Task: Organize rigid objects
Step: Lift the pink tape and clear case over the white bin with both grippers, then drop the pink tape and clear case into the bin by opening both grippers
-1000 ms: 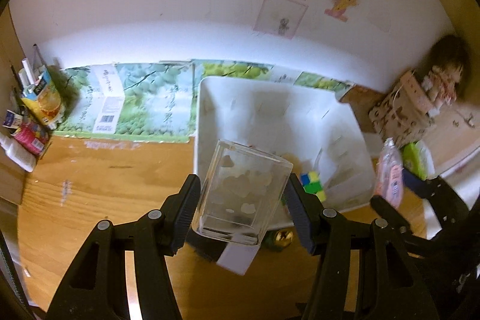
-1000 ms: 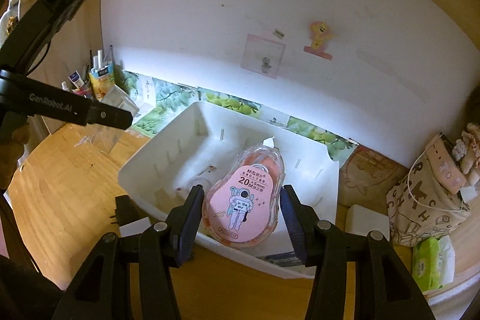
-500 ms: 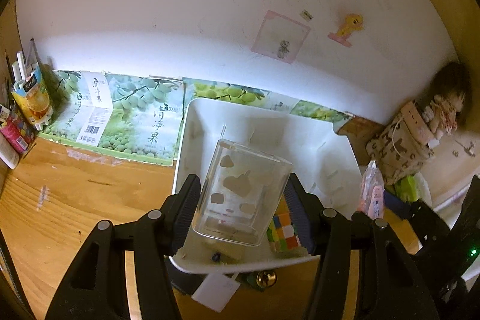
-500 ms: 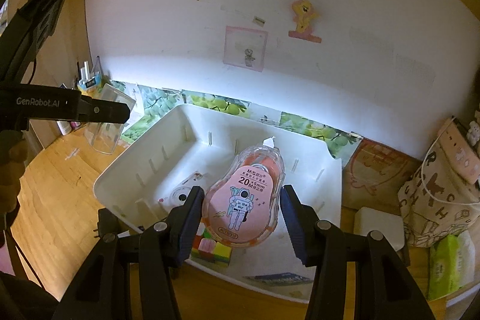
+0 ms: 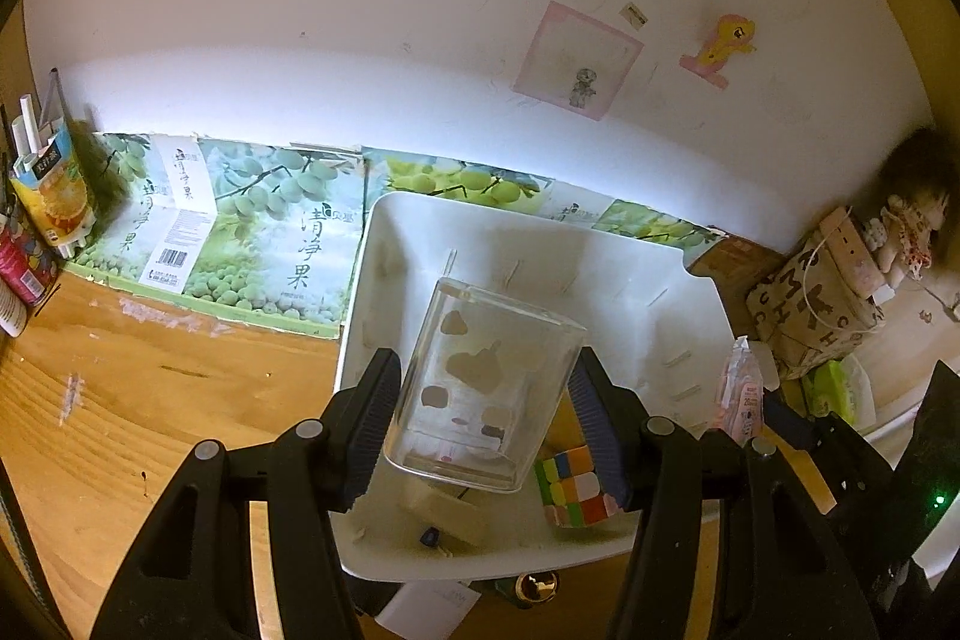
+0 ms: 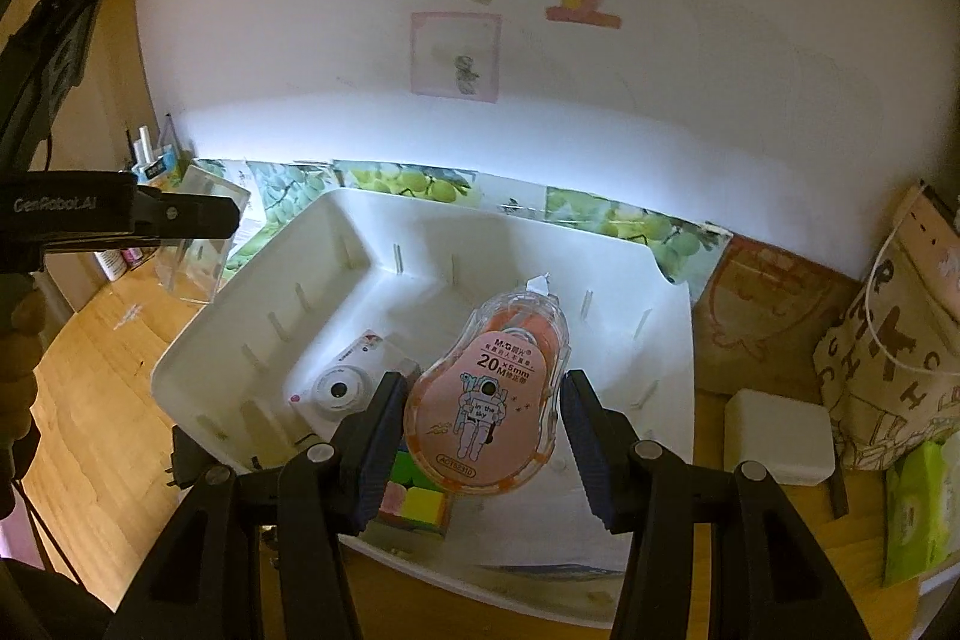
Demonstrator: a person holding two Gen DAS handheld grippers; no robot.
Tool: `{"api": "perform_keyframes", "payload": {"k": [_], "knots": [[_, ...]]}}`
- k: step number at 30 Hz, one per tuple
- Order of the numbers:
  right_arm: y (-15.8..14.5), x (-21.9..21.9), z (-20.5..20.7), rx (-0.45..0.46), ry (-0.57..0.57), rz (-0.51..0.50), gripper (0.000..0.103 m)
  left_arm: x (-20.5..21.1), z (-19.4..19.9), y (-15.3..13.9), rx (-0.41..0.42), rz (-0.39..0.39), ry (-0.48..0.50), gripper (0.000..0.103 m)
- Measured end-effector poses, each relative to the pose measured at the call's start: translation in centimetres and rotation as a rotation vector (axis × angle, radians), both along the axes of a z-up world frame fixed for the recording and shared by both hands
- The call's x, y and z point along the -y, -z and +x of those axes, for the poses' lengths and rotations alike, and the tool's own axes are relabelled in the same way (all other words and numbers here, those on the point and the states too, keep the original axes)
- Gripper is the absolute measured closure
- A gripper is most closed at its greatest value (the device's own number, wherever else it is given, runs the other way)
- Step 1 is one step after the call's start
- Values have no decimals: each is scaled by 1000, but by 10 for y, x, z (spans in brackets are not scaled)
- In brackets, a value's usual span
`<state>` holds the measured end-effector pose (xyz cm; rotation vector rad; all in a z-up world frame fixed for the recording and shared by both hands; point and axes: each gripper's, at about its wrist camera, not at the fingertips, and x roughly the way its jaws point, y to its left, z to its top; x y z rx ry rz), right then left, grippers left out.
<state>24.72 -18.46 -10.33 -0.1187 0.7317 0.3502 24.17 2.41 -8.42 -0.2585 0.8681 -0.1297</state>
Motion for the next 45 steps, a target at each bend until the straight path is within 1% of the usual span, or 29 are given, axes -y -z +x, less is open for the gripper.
{"api": "perform_keyframes", "payload": {"k": [7,9,11,13,15,19,20,22,27,33,38,45], "knots": [[3,7,3,-20,34,16,50,2,3,2,-10,-2,7,41],[3,9,4,-31,40,24,49,3,3,3,-22,-4,8,39],[3,9,4,-38,44,26,42,3,3,2,-23,-5,6,26],[1,10,3,-34,42,38,37,3,0,-1,-9,-1,3,22],[0,10,2,-30,41,40,35,3,-1,-4,0,5,2,22],[-3,8,0,-29,37,42,34,2,-4,-7,3,14,-2,22],[-3,8,-1,-29,36,43,33,2,-5,-8,-3,13,-4,22],[-6,8,-3,-25,36,46,30,1,-9,-11,11,15,-5,22],[-13,8,-8,-15,37,57,30,-1,-19,-22,46,22,-13,22],[-22,9,-17,-5,39,74,30,0,-34,-35,81,52,-13,22],[-32,10,-25,10,50,85,25,-1,-47,-41,98,81,-17,22],[-43,12,-36,20,59,106,25,-7,-64,-48,115,116,-29,22]]}}
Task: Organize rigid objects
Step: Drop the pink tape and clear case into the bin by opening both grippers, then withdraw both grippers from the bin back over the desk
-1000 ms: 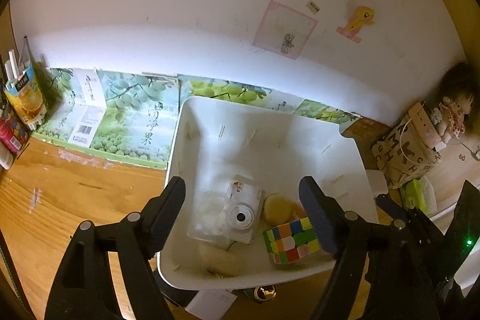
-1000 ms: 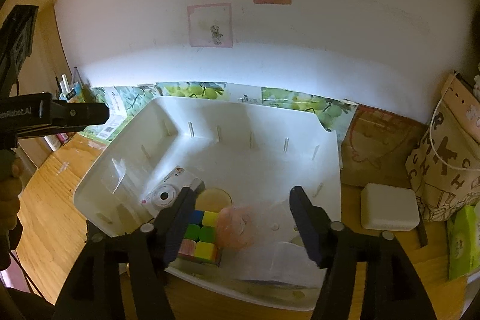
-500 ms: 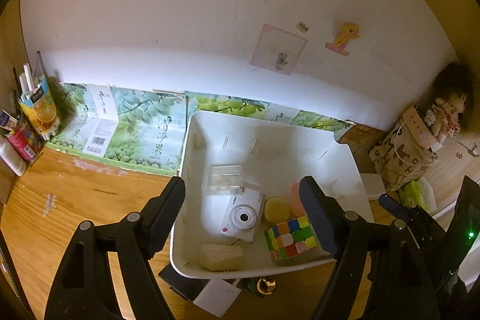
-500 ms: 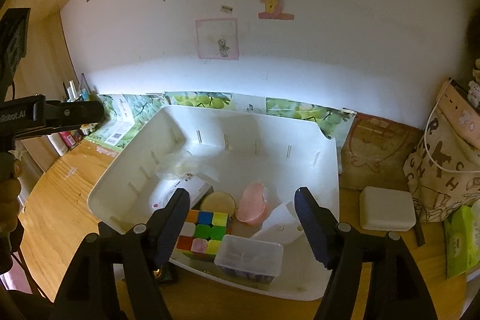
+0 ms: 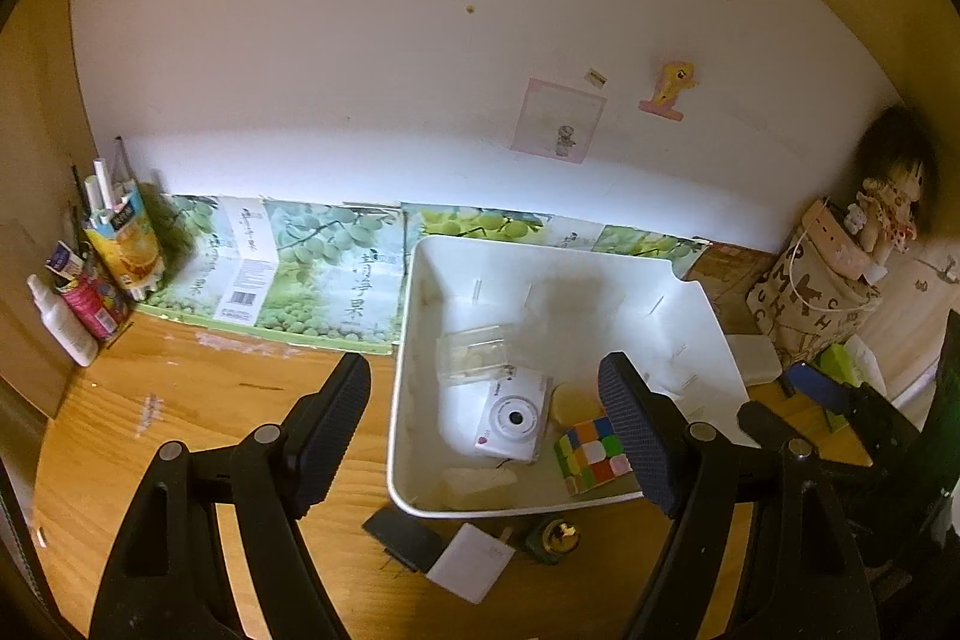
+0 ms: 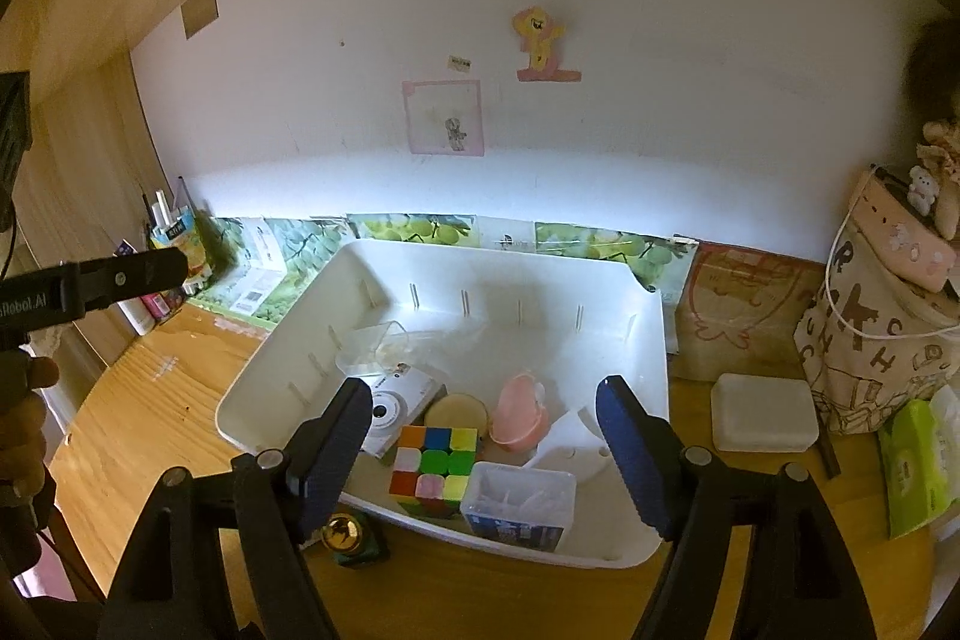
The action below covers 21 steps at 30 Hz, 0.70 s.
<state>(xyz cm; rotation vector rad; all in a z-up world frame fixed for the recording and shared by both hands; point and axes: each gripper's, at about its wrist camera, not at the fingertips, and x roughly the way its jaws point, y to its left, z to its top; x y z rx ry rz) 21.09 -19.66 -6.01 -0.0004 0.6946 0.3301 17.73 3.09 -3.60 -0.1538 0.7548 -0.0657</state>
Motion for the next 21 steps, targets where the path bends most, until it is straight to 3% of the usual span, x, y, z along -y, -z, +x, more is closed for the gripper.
{"api": "perform_keyframes", "payload": {"k": [21], "knots": [[-8,-11,-37,-44,10,36,25,-21,-45,1,-6,21,2,22]]}}
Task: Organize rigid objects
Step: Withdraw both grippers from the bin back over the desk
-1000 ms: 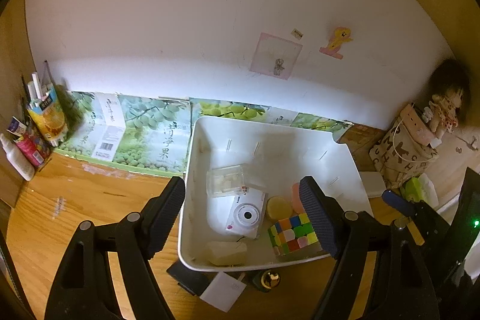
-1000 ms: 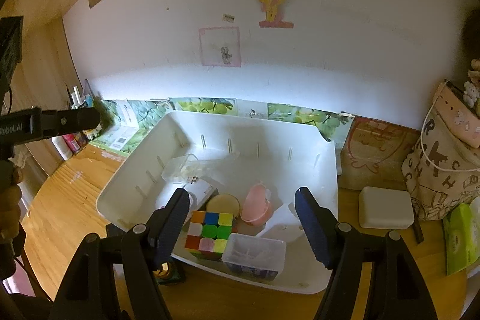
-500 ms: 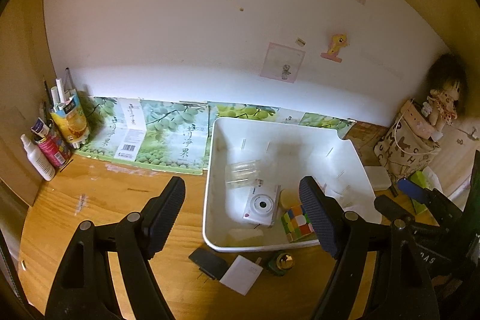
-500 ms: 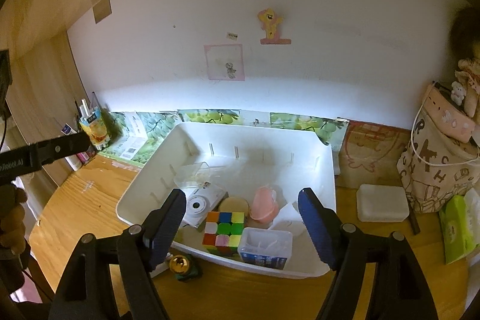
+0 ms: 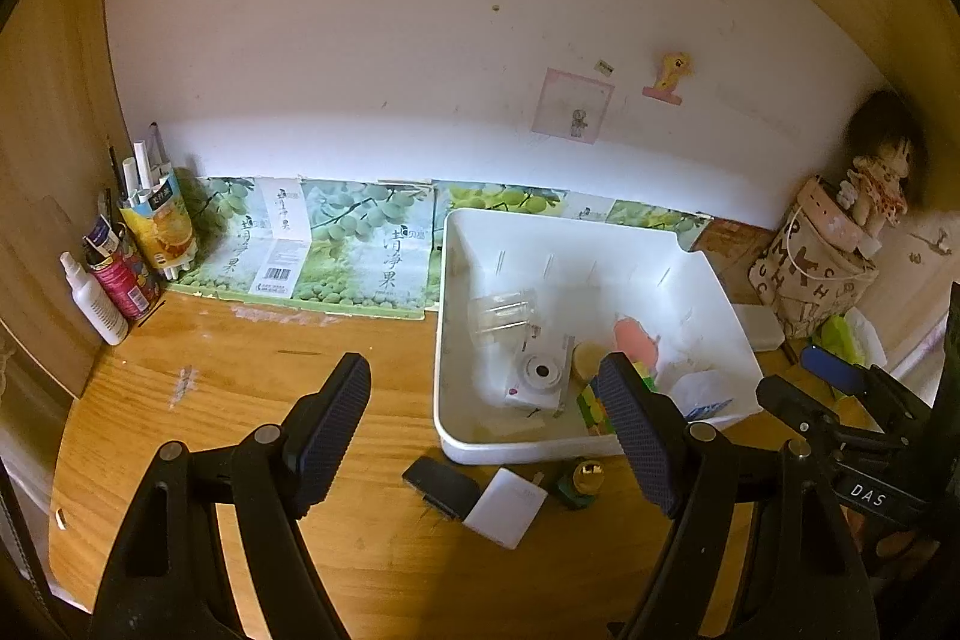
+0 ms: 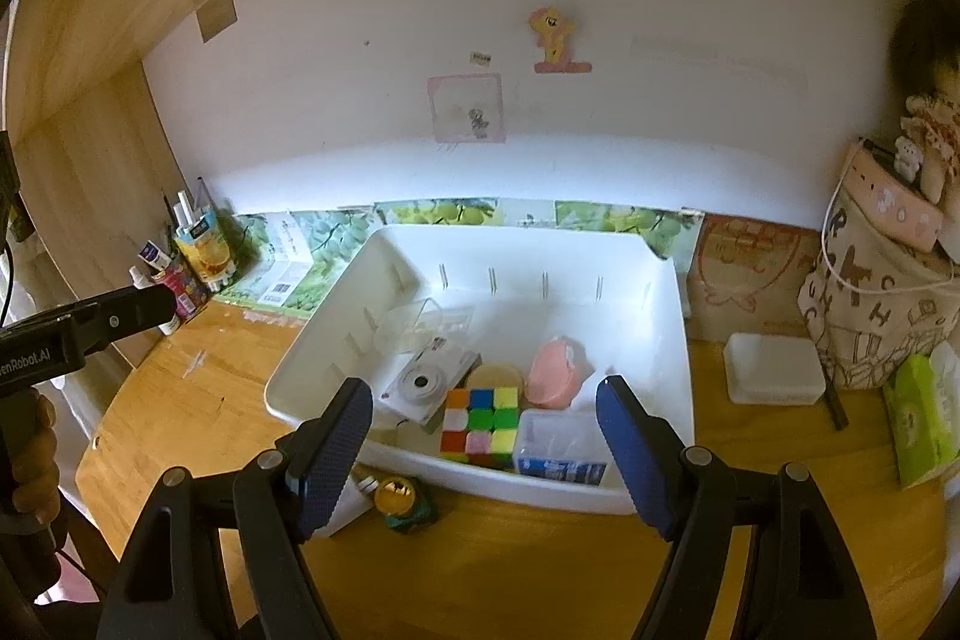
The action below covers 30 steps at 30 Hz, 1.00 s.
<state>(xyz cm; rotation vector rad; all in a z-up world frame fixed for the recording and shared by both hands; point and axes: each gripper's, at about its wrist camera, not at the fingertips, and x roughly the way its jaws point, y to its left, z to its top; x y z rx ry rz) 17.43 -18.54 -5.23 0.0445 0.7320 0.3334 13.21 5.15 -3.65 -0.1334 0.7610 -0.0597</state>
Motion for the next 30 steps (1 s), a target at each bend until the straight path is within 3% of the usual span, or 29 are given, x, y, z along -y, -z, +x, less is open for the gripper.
{"api": "perform_keyframes", "payload": {"k": [11,30], "knots": [[13,-10,-14,-90,-3,19,25,-5,-18,6,-38,23,13,22],[56,-33,-17,-317,0,158,25,-15,-31,41,-162,170,23,22]]}}
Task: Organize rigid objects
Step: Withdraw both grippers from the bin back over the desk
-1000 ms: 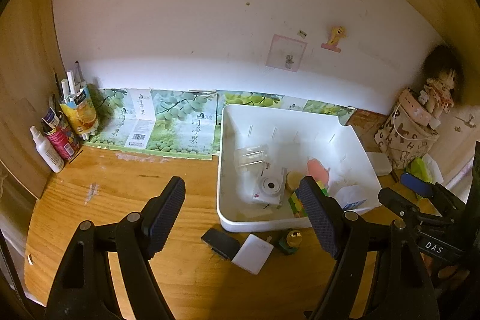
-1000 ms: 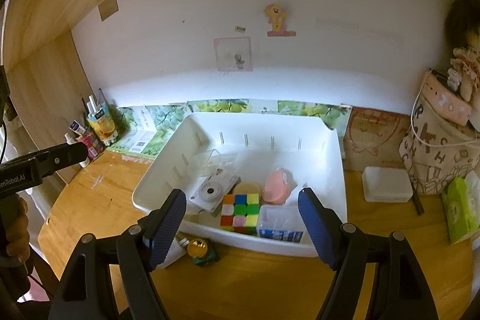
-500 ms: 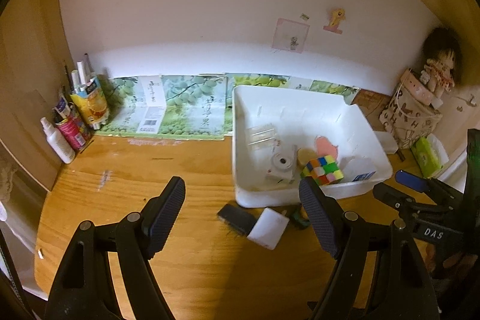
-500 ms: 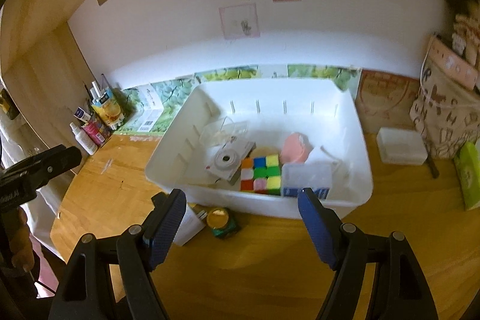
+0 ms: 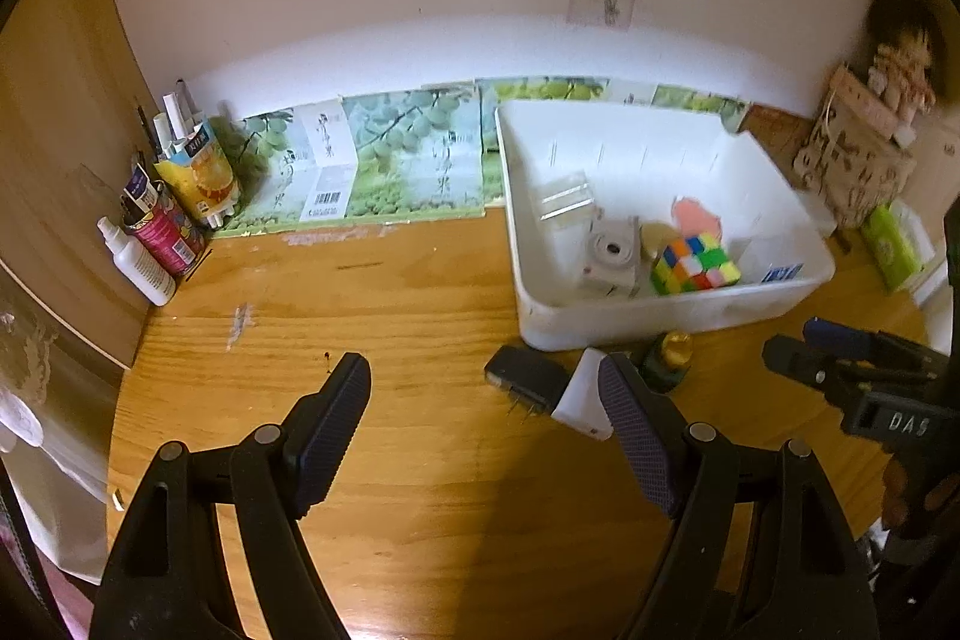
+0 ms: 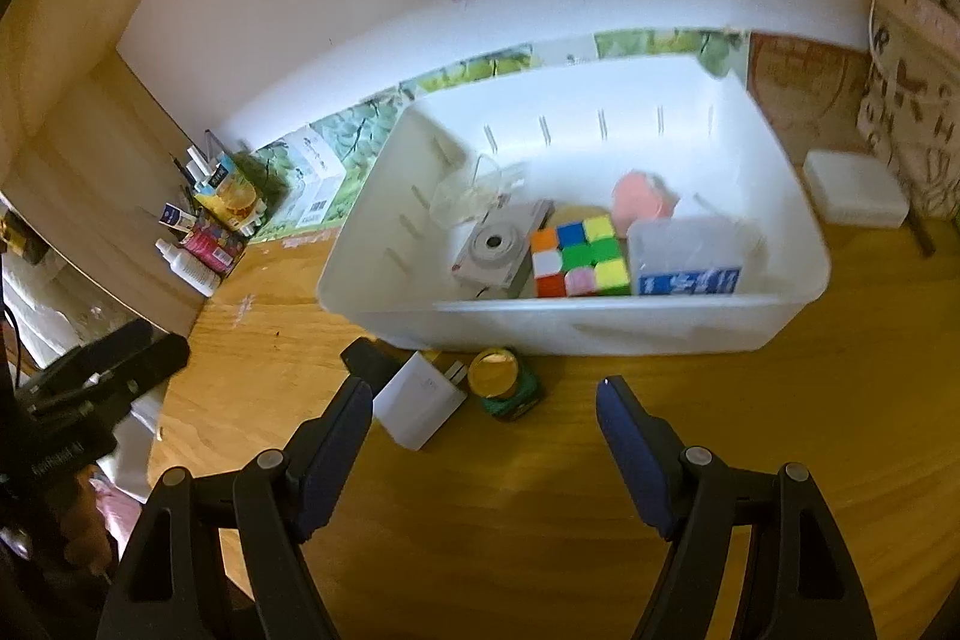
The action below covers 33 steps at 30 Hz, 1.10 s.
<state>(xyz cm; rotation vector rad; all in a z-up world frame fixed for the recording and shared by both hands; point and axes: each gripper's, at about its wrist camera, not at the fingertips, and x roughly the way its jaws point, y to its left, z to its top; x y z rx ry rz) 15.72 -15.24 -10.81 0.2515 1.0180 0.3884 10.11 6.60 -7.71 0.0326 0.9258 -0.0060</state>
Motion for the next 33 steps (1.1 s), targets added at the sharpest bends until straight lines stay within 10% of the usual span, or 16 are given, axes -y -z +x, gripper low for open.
{"api": "perform_keyframes", "payload": {"k": [33], "knots": [[82,-22,52,-354,95,74,31,-1,79,97,-395,81,142,19]]}}
